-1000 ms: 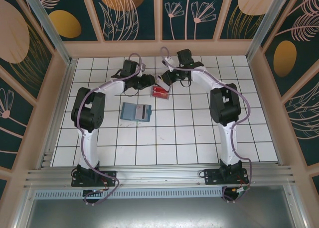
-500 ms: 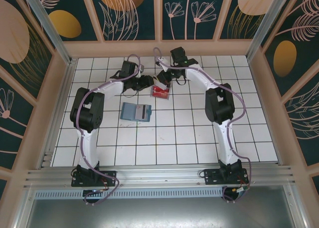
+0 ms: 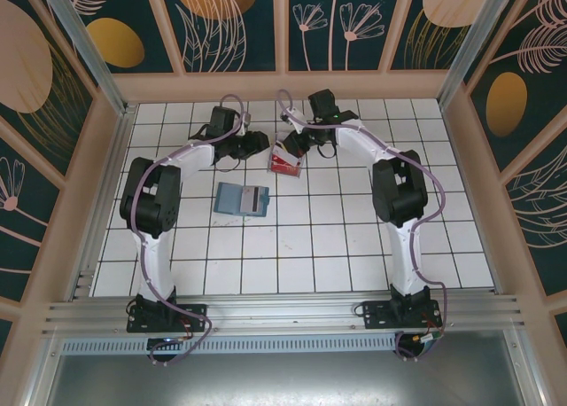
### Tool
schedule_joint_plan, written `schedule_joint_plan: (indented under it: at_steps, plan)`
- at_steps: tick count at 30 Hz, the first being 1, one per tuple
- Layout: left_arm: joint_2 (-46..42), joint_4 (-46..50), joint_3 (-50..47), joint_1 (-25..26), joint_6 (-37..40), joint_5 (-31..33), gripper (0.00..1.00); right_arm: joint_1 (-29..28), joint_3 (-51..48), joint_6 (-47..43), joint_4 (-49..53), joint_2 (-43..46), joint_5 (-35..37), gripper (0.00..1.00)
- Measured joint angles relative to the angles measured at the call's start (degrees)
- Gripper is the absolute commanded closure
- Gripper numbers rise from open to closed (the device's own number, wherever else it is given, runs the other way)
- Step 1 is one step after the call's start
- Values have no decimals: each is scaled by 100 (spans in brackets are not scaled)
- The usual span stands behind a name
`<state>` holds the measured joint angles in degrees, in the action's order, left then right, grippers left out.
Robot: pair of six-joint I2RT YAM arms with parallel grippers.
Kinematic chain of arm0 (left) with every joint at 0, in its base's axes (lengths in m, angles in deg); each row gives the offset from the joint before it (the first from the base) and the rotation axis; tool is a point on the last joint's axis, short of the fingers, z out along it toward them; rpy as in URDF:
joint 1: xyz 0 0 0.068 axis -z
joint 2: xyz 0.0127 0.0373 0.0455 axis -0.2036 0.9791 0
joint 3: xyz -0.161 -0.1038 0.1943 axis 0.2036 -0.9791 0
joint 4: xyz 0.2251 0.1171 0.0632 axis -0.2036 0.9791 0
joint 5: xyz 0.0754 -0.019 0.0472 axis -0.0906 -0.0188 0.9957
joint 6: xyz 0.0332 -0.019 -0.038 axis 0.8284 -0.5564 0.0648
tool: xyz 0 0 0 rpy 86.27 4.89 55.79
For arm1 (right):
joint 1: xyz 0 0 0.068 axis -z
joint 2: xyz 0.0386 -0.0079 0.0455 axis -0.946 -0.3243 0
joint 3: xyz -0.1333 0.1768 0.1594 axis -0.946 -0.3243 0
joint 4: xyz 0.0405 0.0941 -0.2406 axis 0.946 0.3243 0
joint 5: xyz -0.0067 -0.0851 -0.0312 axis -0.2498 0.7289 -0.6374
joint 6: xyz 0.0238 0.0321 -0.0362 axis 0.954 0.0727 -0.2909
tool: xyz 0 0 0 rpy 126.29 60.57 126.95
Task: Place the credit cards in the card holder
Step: Place the credit card in the storage box.
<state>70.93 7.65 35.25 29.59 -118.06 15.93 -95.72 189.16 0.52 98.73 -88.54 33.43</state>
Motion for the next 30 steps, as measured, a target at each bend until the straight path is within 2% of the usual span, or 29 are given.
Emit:
schedule_joint_plan:
  at_steps: [14, 24, 30]
  plan:
    - [-103, -68, -109, -24, -48, -2, 55, 59, -330, 111, 31, 2, -420, 97]
    - [-103, -76, -109, -24, -85, -2, 55, 131, 745, 33, 402, -398, -468, 97]
    - [-103, -76, -109, -24, -85, -9, 55, 131, 651, -90, 459, -507, -426, 97]
